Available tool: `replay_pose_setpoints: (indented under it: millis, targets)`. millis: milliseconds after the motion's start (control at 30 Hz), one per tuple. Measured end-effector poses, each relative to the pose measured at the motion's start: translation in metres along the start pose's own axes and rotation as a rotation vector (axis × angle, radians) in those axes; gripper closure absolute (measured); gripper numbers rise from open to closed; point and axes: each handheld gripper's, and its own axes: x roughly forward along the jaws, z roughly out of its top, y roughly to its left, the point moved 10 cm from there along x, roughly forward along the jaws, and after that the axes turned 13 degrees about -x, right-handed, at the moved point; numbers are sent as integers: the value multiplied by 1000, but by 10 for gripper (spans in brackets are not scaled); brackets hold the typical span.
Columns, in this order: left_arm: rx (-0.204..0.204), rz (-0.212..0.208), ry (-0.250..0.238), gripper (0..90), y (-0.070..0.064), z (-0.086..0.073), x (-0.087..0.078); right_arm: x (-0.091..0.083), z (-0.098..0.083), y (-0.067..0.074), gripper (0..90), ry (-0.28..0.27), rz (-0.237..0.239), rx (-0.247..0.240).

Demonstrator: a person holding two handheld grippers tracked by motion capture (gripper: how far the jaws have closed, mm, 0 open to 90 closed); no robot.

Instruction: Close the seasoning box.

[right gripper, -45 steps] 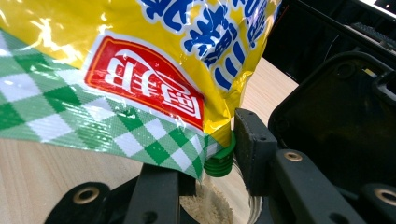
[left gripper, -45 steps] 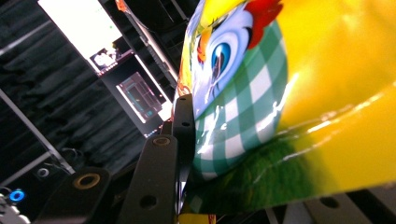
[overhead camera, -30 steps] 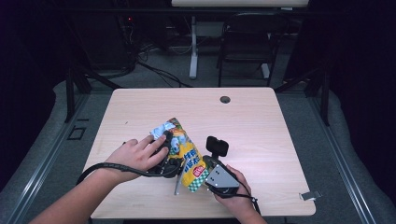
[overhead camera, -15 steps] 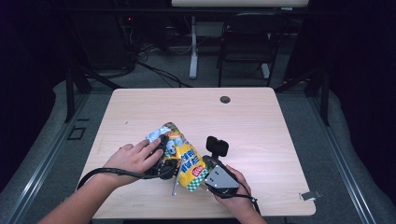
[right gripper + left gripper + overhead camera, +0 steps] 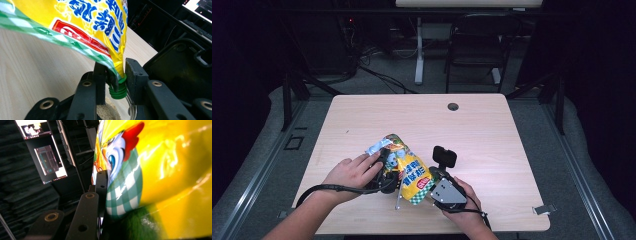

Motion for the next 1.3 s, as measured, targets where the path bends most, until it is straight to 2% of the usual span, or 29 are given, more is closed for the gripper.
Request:
replay_pose_setpoints:
  millis: [267, 300, 400, 533, 567, 600, 700, 800, 1100, 1300]
  targets:
    - [-77, -11, -14, 778, -7, -4, 2, -1, 4, -1, 712, -2, -17, -39]
    - [-83, -2, -27, 778, -7, -4, 3, -2, 4, -1, 712, 4, -16, -49]
    - [-100, -12, -20, 779, -10, -6, 4, -2, 5, 0, 713, 12, -22, -81]
    - [-111, -9, -26, 779, -13, -8, 5, -1, 5, 1, 713, 27, -22, -120]
    - [-112, -6, -28, 780, -13, -8, 5, -1, 5, 1, 714, 35, -24, -146]
    - [-112, -6, -28, 780, -13, -8, 5, -1, 5, 1, 714, 35, -24, -146]
    - [-128, 5, -39, 781, -14, -9, 6, -1, 6, 2, 714, 53, -28, -201]
    - [-135, -1, -29, 782, -14, -10, 5, 0, 7, 2, 715, 64, -24, -231]
    - [-172, -17, -31, 785, -15, -13, 5, -2, 12, -3, 714, 57, -28, -240]
    - [-221, -33, -36, 799, -21, -13, 6, -3, 13, -3, 713, 51, -38, -245]
